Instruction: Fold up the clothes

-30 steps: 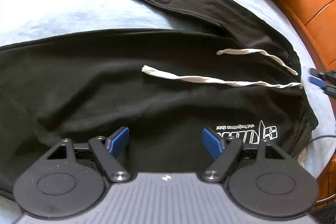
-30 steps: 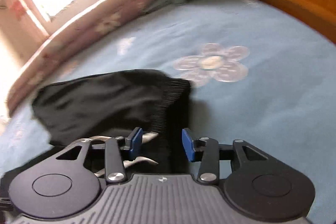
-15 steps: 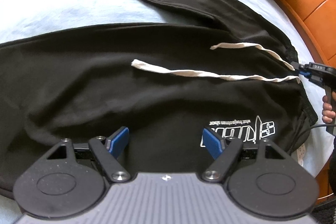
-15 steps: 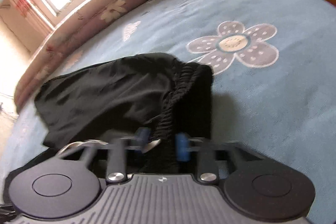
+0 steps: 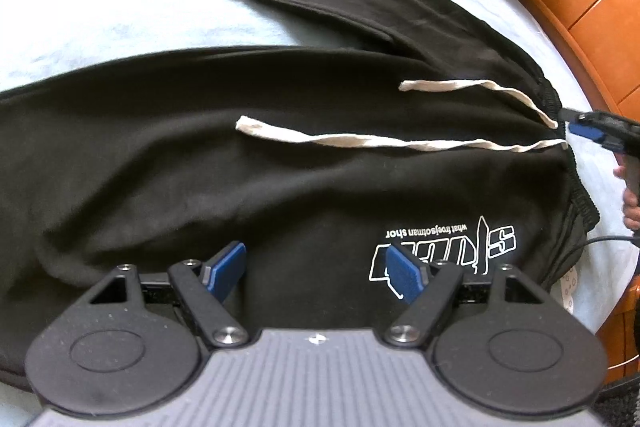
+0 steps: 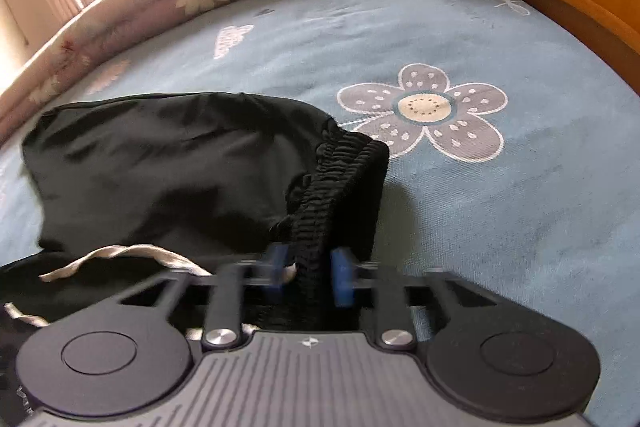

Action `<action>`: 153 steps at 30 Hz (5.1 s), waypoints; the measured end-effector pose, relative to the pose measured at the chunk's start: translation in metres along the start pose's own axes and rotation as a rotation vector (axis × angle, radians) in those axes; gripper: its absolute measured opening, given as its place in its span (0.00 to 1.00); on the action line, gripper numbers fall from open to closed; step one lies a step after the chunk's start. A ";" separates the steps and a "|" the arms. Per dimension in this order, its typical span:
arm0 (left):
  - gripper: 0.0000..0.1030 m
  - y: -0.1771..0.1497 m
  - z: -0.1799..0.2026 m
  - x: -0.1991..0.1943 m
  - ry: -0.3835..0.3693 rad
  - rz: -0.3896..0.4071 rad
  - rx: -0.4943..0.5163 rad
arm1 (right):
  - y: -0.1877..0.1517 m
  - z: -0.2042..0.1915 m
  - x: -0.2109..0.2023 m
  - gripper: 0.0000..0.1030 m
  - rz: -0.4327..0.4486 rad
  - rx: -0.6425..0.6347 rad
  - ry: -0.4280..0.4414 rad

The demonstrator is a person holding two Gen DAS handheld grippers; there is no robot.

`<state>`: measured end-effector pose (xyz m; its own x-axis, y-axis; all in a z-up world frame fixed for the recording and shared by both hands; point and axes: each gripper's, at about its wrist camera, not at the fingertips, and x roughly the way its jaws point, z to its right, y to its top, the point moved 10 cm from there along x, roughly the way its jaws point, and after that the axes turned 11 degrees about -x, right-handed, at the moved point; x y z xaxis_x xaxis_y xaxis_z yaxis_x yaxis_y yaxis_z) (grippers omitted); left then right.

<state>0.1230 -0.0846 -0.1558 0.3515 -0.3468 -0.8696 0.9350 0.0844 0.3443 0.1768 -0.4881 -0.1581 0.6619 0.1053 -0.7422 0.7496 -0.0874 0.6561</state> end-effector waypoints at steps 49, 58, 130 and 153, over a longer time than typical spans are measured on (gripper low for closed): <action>0.91 -0.097 0.034 -0.058 -0.106 0.317 0.433 | -0.171 -0.207 -0.077 0.46 -0.103 -1.488 0.227; 0.91 -0.105 0.028 -0.060 -0.100 0.323 0.400 | -0.152 -0.210 -0.062 0.14 -0.171 -1.329 0.417; 0.91 0.013 0.003 0.007 -0.139 -0.095 0.130 | -0.095 -0.189 0.029 1.00 -0.305 -0.163 0.172; 0.99 0.010 0.000 0.027 -0.060 -0.055 -0.007 | -0.091 -0.191 0.031 1.00 -0.510 -0.217 0.177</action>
<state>0.1420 -0.0929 -0.1753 0.2968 -0.4064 -0.8641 0.9531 0.0704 0.2942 0.1284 -0.2876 -0.2151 0.1926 0.2462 -0.9499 0.9430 0.2212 0.2485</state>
